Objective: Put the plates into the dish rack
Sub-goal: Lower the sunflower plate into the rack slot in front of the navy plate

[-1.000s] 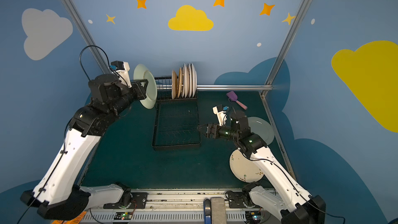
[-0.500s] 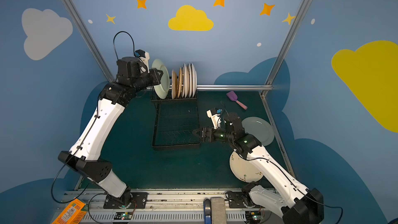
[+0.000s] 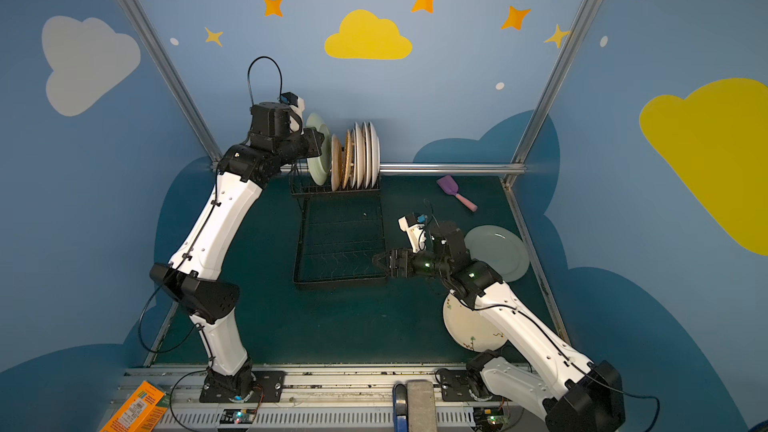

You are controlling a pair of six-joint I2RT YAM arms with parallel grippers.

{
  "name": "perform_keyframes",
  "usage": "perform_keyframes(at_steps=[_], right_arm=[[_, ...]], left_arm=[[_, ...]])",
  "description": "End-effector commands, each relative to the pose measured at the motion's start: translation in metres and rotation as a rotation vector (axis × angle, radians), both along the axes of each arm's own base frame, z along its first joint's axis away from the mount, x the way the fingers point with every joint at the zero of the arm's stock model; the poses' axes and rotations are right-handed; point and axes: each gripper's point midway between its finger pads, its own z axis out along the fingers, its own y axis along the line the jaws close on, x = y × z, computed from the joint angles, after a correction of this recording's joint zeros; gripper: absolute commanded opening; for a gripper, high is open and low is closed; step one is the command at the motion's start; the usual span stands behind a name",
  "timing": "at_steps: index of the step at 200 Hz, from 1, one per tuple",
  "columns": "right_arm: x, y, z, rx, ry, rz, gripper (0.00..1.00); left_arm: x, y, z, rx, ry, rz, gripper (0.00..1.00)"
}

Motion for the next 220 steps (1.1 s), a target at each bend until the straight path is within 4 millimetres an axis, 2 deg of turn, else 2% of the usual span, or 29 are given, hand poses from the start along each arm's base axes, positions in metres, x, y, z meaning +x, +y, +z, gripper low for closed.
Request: perform_keyframes(at_steps=[1,126,220], right_arm=[[-0.002,0.002,0.000,0.004,-0.009,0.007,0.88],[-0.003,0.005,-0.003,0.004,0.011,0.018,0.88],[-0.003,0.007,-0.004,0.006,0.027,0.022,0.88]], left_arm=[[0.001,0.007,0.051,-0.038,-0.146,0.031,0.04],[0.026,0.000,0.023,-0.006,-0.090,0.069,0.04],[0.039,0.004,0.000,0.042,-0.039,0.135,0.04]])
